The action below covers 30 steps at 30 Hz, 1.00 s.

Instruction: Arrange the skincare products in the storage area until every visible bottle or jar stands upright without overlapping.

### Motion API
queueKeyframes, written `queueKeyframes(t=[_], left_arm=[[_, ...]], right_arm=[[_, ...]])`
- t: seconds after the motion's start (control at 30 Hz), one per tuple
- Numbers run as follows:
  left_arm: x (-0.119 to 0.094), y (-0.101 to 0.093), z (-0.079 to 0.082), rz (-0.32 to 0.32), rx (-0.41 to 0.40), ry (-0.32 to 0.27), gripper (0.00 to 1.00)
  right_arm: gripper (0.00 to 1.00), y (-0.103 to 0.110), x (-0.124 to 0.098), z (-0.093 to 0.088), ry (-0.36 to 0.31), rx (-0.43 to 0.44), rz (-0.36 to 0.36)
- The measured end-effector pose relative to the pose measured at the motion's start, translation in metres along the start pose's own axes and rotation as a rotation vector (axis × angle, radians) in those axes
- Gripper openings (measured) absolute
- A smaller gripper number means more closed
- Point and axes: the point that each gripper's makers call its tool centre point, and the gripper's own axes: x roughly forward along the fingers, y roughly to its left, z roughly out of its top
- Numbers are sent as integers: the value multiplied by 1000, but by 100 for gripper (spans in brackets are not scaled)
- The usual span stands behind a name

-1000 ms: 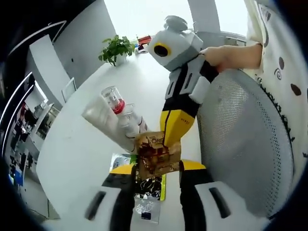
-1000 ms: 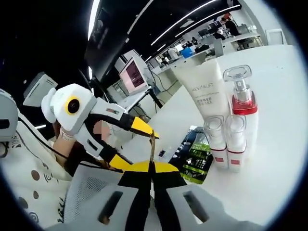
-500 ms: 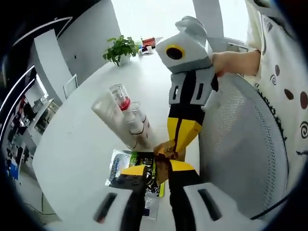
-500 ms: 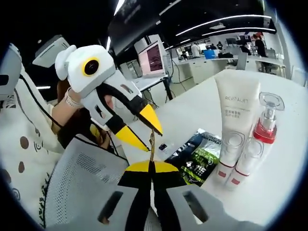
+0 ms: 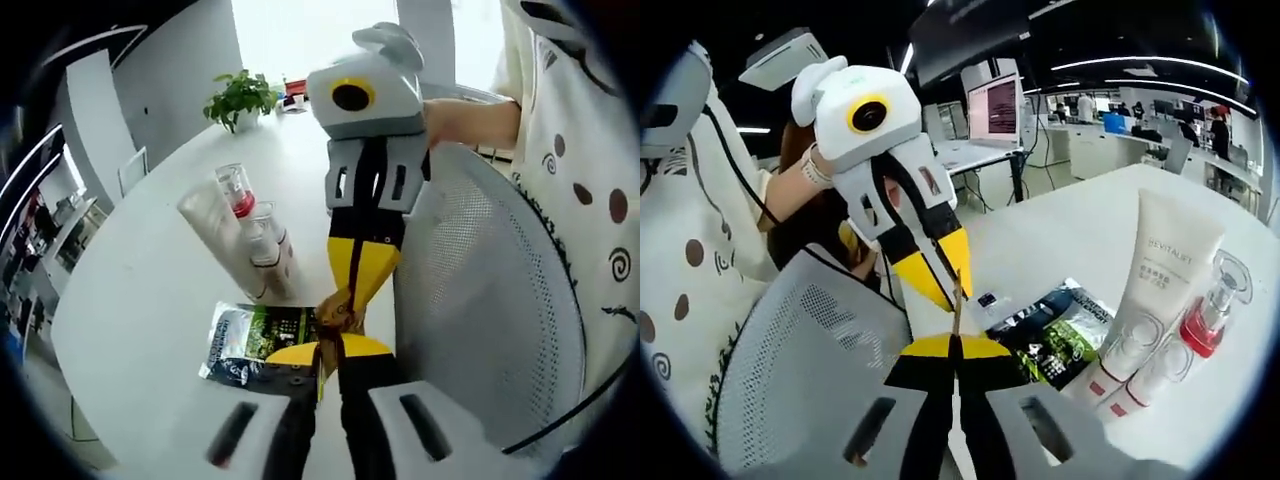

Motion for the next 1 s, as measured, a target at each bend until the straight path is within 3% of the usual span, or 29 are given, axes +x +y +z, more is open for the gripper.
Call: queueKeyframes(t=[0.47,0.87,1.0], left_arm=[[-8,-3,-11,-25,-41,4,0],[-14,-8,-8,-87,-64,-45,0],[-15,3,-16,-59,-106,-41,0]], right_arm=[[1,-5,11,3,28,-30,3],[1,-10,17,8,32,-35,15],[1,-10,22,10,46,-58,12]])
